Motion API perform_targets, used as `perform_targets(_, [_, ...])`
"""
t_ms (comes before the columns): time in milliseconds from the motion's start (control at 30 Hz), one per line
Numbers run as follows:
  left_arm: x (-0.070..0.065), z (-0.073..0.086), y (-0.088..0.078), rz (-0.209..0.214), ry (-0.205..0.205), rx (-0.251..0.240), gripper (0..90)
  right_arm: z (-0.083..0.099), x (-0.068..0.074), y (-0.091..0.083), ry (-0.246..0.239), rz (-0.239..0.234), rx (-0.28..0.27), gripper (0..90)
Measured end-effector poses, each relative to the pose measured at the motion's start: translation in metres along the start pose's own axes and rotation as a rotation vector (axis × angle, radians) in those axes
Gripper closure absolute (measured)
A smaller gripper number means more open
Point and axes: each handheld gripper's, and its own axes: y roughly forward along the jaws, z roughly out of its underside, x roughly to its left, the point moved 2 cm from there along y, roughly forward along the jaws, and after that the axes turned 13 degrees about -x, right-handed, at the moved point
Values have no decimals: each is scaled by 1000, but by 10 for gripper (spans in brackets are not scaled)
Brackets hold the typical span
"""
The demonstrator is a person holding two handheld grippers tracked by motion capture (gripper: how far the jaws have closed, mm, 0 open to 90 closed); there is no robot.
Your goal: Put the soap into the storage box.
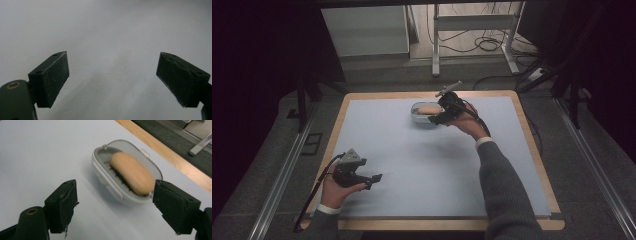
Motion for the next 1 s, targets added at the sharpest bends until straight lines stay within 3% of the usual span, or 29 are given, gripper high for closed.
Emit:
perform_targets(333, [-1, -1, -2, -5, -22, -15, 117, 39, 11, -46, 65, 70, -66, 189])
perform_targets(367, [-1, 0, -1, -5, -13, -8, 116, 51, 15, -59, 82, 86, -104, 190])
perform_targets(400, [-1, 0, -1, -5, -13, -8, 115, 51, 15, -59, 82, 86, -104, 190])
perform_targets(467, [-1, -1, -1, -5, -14, -11, 115, 71, 24, -76, 110, 92, -143, 190])
perform_targets(600, [-3, -2, -2, -9, -8, -10, 115, 102, 37, -99, 138, 109, -169, 189])
perform_targets(633, [-3, -2, -2, -9, -8, -10, 114, 102, 37, -99, 138, 109, -169, 189])
perform_targets(733, [-4, -3, -3, -13, 1, -7, 113, 129, 48, -123, 141, 159, -156, 185])
perform_targets(800, [-3, -3, -3, -17, 4, -5, 112, 139, 52, -133, 147, 173, -166, 187])
perform_targets(900, [-4, -2, -2, -20, 5, 0, 112, 153, 58, -150, 129, 229, -191, 190])
perform_targets(1000, [-5, -2, -1, -22, 7, 3, 112, 168, 66, -161, 120, 213, -201, 190])
